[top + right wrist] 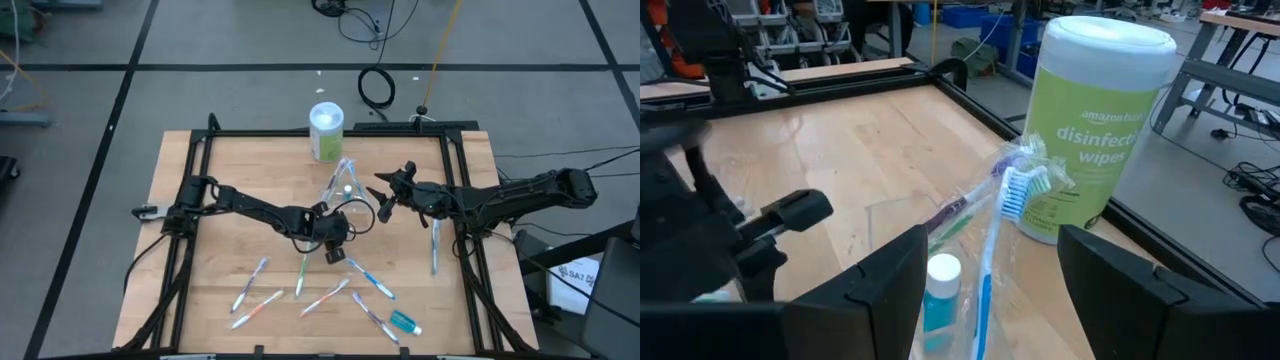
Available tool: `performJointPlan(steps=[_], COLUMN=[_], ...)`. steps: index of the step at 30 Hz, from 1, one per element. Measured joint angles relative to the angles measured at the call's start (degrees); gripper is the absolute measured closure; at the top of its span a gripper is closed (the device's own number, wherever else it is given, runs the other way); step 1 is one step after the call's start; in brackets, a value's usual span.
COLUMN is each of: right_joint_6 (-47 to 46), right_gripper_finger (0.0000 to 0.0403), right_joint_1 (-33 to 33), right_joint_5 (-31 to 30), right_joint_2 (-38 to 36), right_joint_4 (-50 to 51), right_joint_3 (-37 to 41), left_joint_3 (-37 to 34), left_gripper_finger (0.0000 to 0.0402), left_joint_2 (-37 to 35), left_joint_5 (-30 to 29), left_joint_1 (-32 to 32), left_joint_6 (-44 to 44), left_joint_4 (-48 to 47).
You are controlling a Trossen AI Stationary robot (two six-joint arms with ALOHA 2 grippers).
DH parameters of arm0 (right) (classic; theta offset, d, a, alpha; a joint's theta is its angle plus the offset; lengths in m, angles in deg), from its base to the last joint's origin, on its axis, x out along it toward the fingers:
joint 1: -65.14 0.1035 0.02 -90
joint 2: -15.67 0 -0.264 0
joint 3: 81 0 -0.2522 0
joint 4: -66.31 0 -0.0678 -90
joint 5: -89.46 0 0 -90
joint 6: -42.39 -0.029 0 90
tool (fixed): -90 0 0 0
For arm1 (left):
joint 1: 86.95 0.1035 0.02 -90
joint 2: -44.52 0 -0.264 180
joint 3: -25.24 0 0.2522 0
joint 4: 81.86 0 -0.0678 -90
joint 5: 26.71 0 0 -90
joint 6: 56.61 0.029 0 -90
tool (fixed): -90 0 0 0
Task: Pick & Place toothbrushing station
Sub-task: Put the top mouthwash into the transparent organizer
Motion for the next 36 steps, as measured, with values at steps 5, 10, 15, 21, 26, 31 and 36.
performJointPlan(steps=[5, 10, 15, 21, 26, 31, 36], right_joint_6=[0.00, -0.15, -0.15, -0.17, -0.17, -0.17, -0.17], right_gripper_finger=[0.0186, 0.0186, 0.0186, 0.0186, 0.0186, 0.0186, 0.0186], right_joint_1=[0.00, 0.00, 0.00, 0.00, 0.00, 0.00, -0.01], right_joint_5=[0.00, 0.00, 0.00, 0.00, 0.00, 0.02, 0.00], right_joint_2=[0.00, 0.00, 0.00, 0.00, 0.00, 0.02, 0.01], right_joint_4=[0.01, 0.00, 0.02, 0.02, 0.02, -0.03, -0.58], right_joint_3=[0.00, 0.00, 0.00, 0.00, -0.02, -0.02, -0.07], left_joint_3=[0.09, 0.09, 0.09, 0.09, 0.17, 0.09, 0.10], left_gripper_finger=[0.0247, 0.0247, 0.0241, 0.0190, 0.0151, 0.0143, 0.0163], left_joint_2=[0.09, 0.11, 0.09, 0.10, 0.94, 2.91, 2.79], left_joint_5=[1.94, 1.81, 3.54, 6.01, 7.63, 7.30, 5.78], left_joint_1=[-0.02, 0.07, 0.79, 2.30, 2.61, 1.91, 1.83], left_joint_6=[1.46, 4.14, 5.02, 5.04, 3.52, 3.94, 3.69], left_joint_4=[1.33, 1.06, 1.36, 1.41, 2.14, 3.22, 2.47])
